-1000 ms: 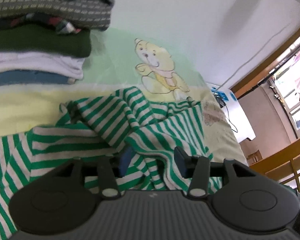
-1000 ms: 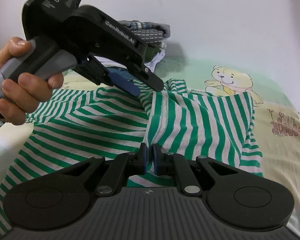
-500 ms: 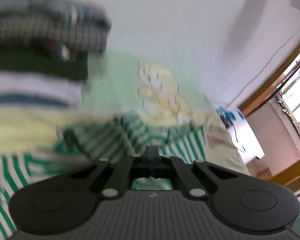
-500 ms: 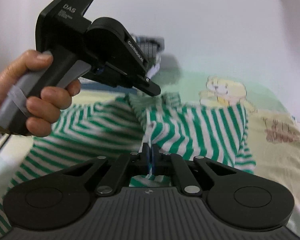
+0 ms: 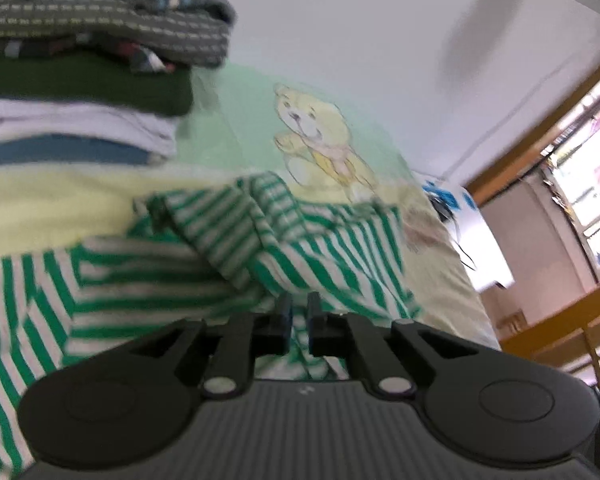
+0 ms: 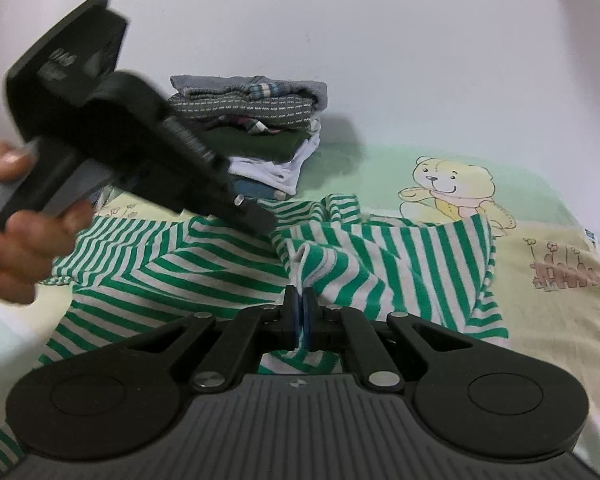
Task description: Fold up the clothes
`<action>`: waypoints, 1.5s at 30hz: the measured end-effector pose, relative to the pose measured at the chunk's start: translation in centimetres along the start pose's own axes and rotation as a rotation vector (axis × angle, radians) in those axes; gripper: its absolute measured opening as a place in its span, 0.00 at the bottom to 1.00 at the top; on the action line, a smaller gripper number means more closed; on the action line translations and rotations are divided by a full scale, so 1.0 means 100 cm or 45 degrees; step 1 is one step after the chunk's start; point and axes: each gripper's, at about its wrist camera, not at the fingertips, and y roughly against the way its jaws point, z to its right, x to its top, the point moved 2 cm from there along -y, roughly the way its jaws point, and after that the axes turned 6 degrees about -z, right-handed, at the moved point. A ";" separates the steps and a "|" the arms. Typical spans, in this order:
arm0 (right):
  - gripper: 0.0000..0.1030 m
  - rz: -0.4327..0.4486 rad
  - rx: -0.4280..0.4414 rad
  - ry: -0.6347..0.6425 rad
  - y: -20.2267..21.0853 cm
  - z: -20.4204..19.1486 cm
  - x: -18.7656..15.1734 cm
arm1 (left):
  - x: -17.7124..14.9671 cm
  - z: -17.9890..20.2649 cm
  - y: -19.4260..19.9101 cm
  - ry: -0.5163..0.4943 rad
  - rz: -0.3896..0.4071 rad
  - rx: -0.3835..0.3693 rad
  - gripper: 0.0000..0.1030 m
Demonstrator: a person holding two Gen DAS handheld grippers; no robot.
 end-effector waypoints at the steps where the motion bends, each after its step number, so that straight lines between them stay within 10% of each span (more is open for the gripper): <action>1: 0.02 -0.003 -0.004 0.006 0.001 0.001 0.000 | -0.003 0.003 0.002 -0.025 -0.001 0.001 0.00; 20: 0.03 -0.007 -0.022 0.034 0.006 -0.001 0.004 | -0.026 0.049 -0.032 -0.489 -0.067 0.183 0.27; 24: 0.03 -0.004 -0.021 0.035 0.007 -0.002 0.004 | -0.028 0.054 -0.036 -0.571 -0.006 0.307 0.46; 34: 0.02 -0.017 -0.021 0.039 0.006 -0.003 0.001 | -0.019 0.058 -0.044 -0.784 0.125 0.488 0.57; 38: 0.02 -0.011 -0.021 0.059 0.007 -0.006 0.000 | -0.016 0.058 -0.053 -0.837 0.154 0.491 0.55; 42: 0.02 -0.010 -0.027 0.044 0.007 -0.004 0.000 | -0.024 0.058 -0.063 -0.902 0.121 0.477 0.17; 45: 0.02 0.003 -0.038 0.041 0.009 -0.002 0.001 | -0.031 0.058 -0.064 -0.935 0.141 0.493 0.14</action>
